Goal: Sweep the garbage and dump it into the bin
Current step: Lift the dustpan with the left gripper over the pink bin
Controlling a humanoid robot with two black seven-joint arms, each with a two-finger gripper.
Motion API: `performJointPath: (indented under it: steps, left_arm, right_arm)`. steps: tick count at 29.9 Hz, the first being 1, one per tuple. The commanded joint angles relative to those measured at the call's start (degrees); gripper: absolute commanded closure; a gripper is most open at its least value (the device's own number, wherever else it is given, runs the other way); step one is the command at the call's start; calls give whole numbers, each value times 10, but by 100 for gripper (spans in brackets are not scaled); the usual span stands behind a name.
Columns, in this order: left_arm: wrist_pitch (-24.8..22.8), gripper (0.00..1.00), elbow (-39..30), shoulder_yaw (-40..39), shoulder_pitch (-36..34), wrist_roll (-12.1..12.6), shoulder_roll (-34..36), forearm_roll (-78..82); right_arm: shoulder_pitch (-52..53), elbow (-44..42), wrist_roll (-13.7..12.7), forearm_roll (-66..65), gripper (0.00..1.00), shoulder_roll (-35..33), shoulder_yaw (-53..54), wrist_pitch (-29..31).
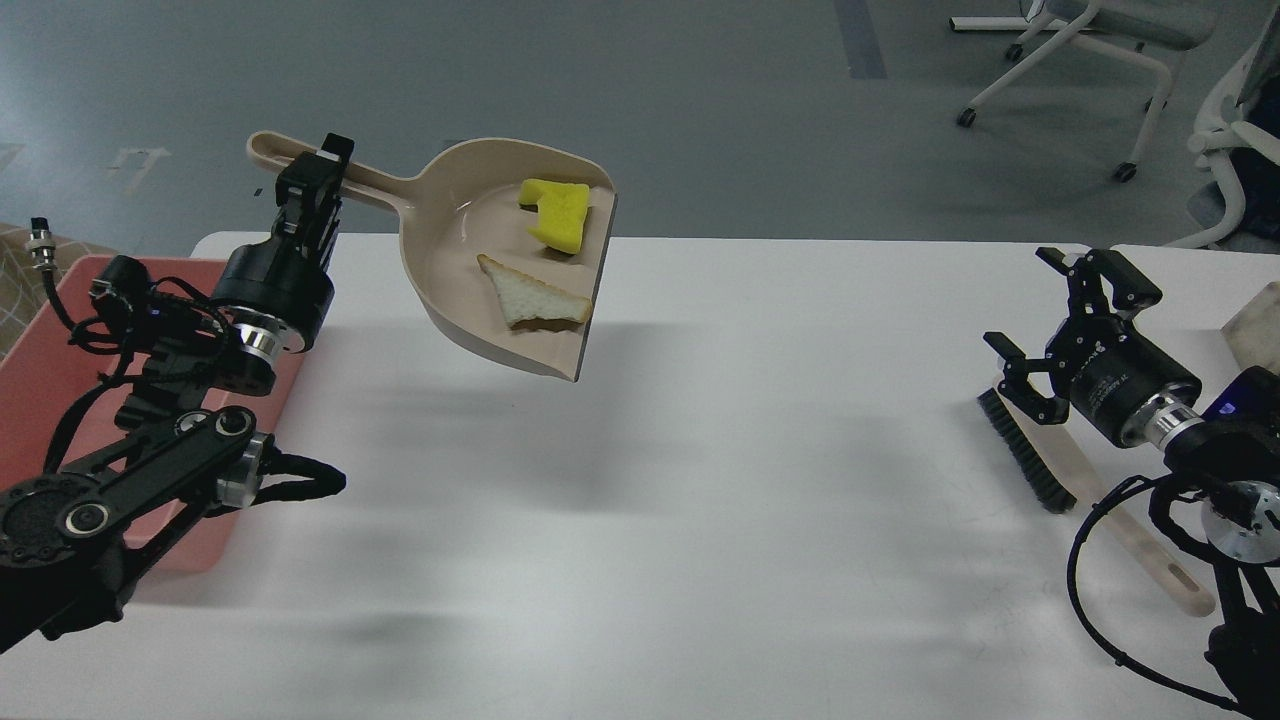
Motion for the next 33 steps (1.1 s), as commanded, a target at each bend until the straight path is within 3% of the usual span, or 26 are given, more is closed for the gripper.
performJointPath:
  steps: [1, 5, 14, 24, 26, 33]
  left_arm:
    - [0, 100, -8, -13, 18, -8, 50, -9]
    - [0, 100, -9, -89, 57, -6, 73, -73]
    - [-130, 100, -8, -222, 168, -2, 66, -150]
    - [-258, 100, -3, -303, 228, -8, 52, -260]
    - [-303, 100, 10, -342, 250, -6, 54, -258]
    - [-374, 100, 53, -413, 284, -5, 60, -253]
  right_arm:
    - [-5, 0, 1, 1, 0, 0, -1, 1]
    - [-8, -1, 2, 1, 0, 0, 0, 8]
    - [-9, 0, 4, 1, 0, 0, -2, 9]
    - [-9, 1, 4, 1, 0, -4, 0, 9]
    - [-10, 1, 4, 1, 0, -4, 0, 9]
    - [-16, 3, 4, 1, 0, -3, 0, 9]
